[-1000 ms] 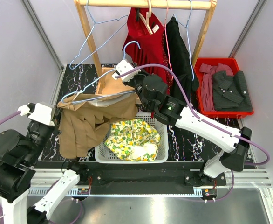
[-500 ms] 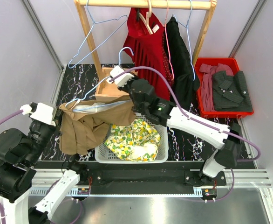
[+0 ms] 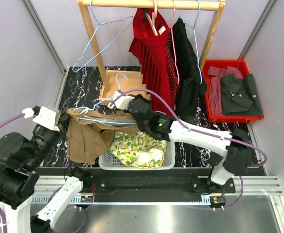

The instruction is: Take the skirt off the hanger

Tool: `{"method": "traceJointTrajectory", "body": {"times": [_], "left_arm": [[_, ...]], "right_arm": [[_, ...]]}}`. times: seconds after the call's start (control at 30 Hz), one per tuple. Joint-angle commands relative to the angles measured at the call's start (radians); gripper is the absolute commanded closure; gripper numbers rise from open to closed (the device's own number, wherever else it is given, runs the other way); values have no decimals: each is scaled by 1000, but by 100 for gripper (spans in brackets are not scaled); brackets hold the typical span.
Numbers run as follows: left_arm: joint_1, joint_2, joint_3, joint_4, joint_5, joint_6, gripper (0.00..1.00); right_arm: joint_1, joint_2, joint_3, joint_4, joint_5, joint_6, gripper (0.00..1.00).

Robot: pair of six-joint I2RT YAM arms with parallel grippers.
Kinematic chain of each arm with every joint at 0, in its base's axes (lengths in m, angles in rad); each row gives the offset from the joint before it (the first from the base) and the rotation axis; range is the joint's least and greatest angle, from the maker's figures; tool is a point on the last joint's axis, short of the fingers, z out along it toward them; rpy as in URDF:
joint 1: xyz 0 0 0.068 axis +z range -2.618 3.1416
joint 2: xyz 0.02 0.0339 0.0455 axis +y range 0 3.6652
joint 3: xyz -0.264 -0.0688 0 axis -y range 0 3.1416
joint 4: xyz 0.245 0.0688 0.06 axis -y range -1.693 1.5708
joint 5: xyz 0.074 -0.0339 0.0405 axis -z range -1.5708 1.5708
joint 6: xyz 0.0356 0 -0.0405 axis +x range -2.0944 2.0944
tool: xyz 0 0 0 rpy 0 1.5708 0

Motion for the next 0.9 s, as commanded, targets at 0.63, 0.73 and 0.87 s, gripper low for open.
{"method": "traceJointTrajectory", "body": {"times": [0.63,0.73,0.87], "left_arm": [[26,21,-8,141,38,-30,90],[26,31,-10,141,56,-37,82],[26,51,-1,146,90,-53,80]], "right_arm": [[-7,-518,-258,109,13,-61,100],[-7,-564,-257,81,-5,-30,100],[5,-537,-240,57,3,-84,100]]}}
